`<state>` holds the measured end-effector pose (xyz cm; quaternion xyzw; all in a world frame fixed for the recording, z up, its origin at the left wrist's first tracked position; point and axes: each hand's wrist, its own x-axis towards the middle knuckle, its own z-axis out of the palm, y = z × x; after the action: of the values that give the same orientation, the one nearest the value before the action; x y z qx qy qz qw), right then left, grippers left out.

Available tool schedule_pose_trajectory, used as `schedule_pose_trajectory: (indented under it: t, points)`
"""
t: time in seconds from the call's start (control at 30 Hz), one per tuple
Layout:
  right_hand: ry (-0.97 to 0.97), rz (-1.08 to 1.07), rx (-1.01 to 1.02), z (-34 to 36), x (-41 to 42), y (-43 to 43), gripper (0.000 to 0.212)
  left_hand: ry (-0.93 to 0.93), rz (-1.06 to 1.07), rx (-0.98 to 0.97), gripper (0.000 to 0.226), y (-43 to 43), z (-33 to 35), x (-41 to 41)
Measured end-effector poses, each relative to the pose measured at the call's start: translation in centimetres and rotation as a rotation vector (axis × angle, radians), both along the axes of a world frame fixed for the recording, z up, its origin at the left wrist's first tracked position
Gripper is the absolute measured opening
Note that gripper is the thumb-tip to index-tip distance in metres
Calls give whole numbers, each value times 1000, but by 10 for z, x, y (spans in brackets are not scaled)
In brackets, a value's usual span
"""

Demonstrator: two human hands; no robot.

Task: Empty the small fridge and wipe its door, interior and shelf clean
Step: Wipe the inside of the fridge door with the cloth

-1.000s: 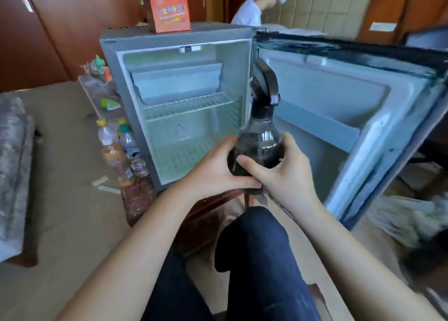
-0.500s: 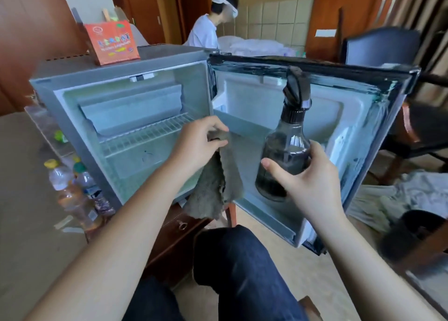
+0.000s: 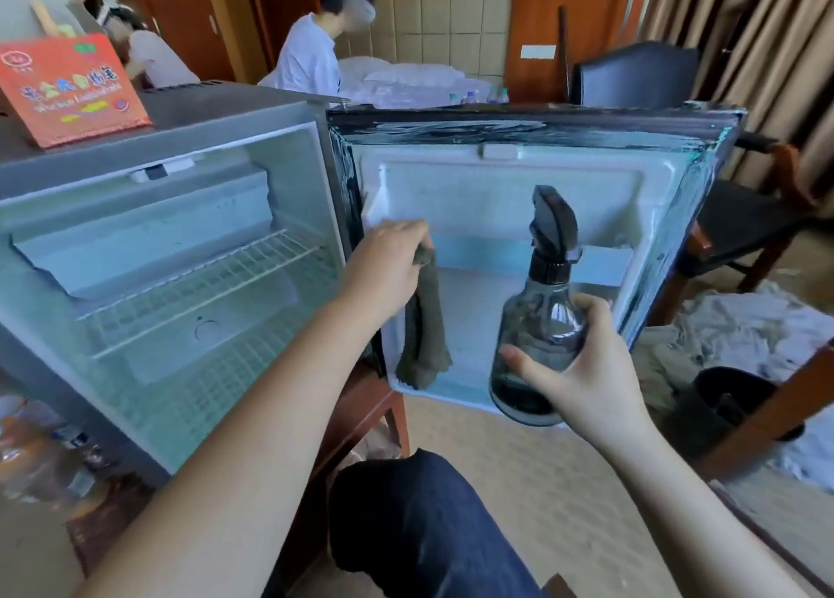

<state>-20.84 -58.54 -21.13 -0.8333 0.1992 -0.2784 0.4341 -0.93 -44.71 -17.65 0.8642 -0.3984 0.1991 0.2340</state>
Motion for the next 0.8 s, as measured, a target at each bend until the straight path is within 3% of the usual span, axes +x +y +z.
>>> schedule_pose_trajectory:
  t: [0.23,0.4,0.53,0.6,0.73,0.8]
  points:
    - [-69,16,14,-4,-3,-11,75,122,-12,18,18,-14,9,5]
    - [-121,55,-25,3,-12,-12,71,105,-18,101,16,-20,16,-3]
    - [-160,54,-21,8,-17,-14,73,42,-110,-47,15,-12,4,-30]
    - [-189,47,-23,10,-18,-15,70,119,-144,-95,20,-7,-8,-54]
    - [-225,49,-22,15,-20,-12,63,304,-127,4,35,-5,-23,-84]
    - [-233,70,-38,19,-21,-9,58,364,-129,-63,31,-3,-26,-92]
